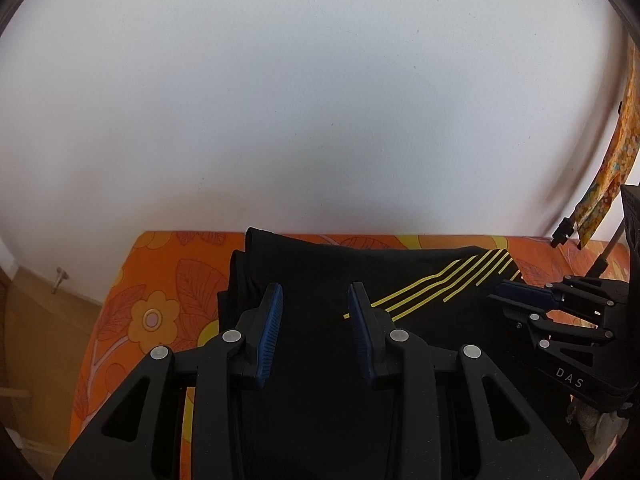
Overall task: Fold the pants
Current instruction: 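Lower the pants onto the grey garment and open the left tool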
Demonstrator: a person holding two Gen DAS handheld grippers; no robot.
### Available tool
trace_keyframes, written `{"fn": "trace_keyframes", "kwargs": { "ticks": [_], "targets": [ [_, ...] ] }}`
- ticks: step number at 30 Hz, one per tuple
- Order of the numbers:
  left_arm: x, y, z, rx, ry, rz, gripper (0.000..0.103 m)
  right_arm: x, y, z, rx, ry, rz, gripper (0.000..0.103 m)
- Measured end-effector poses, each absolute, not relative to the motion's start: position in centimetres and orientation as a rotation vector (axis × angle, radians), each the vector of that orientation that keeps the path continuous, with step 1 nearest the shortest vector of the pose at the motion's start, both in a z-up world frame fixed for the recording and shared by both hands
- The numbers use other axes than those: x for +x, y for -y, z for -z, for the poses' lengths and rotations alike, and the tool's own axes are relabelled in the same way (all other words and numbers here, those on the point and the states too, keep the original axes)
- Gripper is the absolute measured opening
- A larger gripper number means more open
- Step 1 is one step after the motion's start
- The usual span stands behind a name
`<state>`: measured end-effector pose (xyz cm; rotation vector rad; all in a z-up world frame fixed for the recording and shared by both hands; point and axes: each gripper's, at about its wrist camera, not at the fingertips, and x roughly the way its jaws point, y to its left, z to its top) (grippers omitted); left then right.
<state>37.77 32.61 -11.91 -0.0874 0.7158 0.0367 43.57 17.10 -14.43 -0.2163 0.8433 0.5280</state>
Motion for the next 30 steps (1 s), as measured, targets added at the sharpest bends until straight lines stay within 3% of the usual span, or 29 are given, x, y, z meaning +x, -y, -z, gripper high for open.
{"fn": "trace_keyframes", "kwargs": {
  "ticks": [9,12,18,21,30],
  "targets": [
    [37.4,-31.9,12.0,-0.063,-0.747,-0.074,0.033,42.5,-17.5,13.6,-0.248,-0.823,-0.512,0.023],
    [36.1,-31.7,11.3,-0.05,-0.728,-0.088,0.043,40.9,-17.4,12.2,-0.27,-0.792,-0.524,0.023],
    [33.4,-30.6,10.0,-0.053,-0.71,-0.076,0.044,37.4,-16.6,10.9,-0.247,-0.781,-0.583,0.023],
    [32.4,-30.0,10.1,-0.042,-0.714,-0.073,0.052,35.5,-16.3,11.4,-0.256,-0.792,-0.614,0.023],
    [28.7,-29.0,12.8,-0.09,-0.79,-0.072,0.056,30.3,-14.3,13.4,-0.325,-0.844,-0.647,0.023]
  ]
}}
